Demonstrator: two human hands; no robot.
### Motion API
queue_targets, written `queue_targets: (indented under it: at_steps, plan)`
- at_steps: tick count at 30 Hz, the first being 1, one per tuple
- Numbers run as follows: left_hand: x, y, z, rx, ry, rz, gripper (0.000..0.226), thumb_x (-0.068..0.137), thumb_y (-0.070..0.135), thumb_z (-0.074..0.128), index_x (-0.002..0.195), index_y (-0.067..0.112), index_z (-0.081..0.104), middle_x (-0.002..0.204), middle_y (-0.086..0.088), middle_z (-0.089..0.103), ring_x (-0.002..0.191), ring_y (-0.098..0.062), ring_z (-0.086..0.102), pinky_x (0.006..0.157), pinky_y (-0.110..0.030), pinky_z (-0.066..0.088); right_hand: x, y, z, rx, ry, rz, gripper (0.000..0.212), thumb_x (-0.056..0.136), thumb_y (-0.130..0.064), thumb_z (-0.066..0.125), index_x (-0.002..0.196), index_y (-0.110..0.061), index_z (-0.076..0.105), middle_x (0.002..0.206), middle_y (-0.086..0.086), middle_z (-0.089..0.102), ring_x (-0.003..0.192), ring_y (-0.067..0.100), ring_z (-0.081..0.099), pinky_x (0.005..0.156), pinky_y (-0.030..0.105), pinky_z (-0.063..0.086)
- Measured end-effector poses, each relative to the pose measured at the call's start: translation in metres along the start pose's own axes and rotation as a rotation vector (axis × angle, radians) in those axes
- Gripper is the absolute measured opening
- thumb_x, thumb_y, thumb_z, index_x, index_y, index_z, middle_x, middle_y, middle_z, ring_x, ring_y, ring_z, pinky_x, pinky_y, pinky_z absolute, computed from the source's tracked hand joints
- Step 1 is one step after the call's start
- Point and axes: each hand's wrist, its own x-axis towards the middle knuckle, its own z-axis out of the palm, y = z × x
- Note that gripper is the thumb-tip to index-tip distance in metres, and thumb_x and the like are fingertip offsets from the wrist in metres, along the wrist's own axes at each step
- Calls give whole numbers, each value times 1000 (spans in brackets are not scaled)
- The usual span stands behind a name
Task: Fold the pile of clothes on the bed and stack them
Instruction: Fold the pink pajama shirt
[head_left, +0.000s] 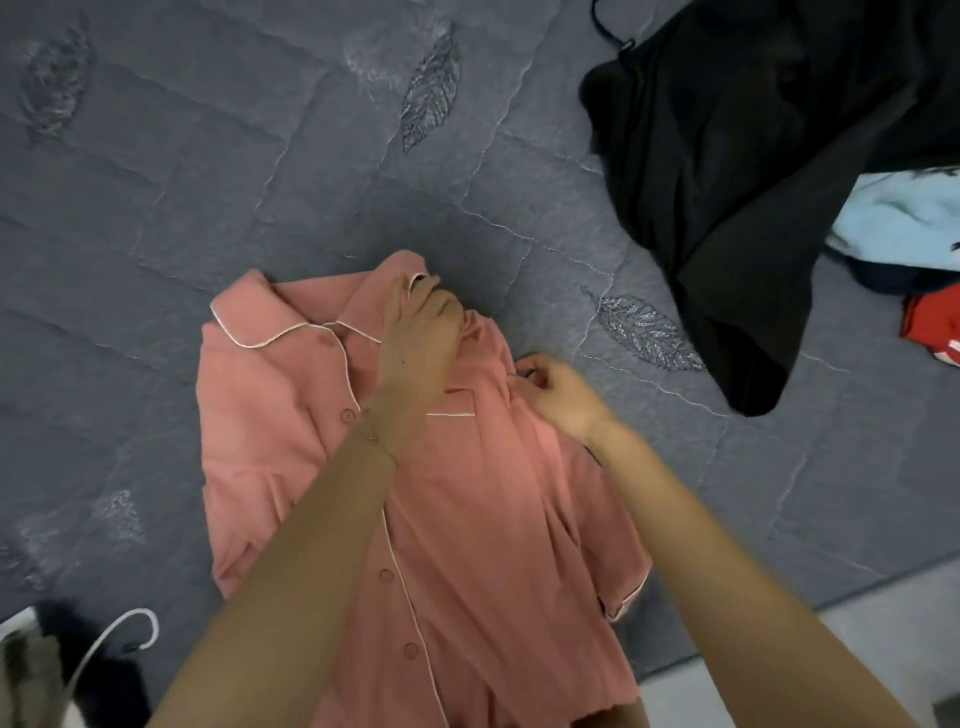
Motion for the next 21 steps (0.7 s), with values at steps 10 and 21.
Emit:
queue_targets:
  at_steps: [10, 21]
  plan:
    - [7, 3, -9, -187, 80, -12, 21, 97, 18, 54, 105, 4, 68, 115, -9, 66, 136, -29, 39, 116, -43, 11, 1, 3, -22, 199, 133, 78, 24, 101, -16, 45, 79, -11, 51, 79, 4, 54, 76, 16, 48, 63, 26, 28]
    - [47, 46, -22, -566, 356, -251, 12, 94, 16, 58, 93, 14, 69, 88, -2, 68, 88, -23, 58, 102, -30, 22, 1, -11, -100, 312, 665, -114, 19, 81, -2, 62, 74, -17, 54, 65, -11, 53, 60, 6, 49, 61, 27, 42]
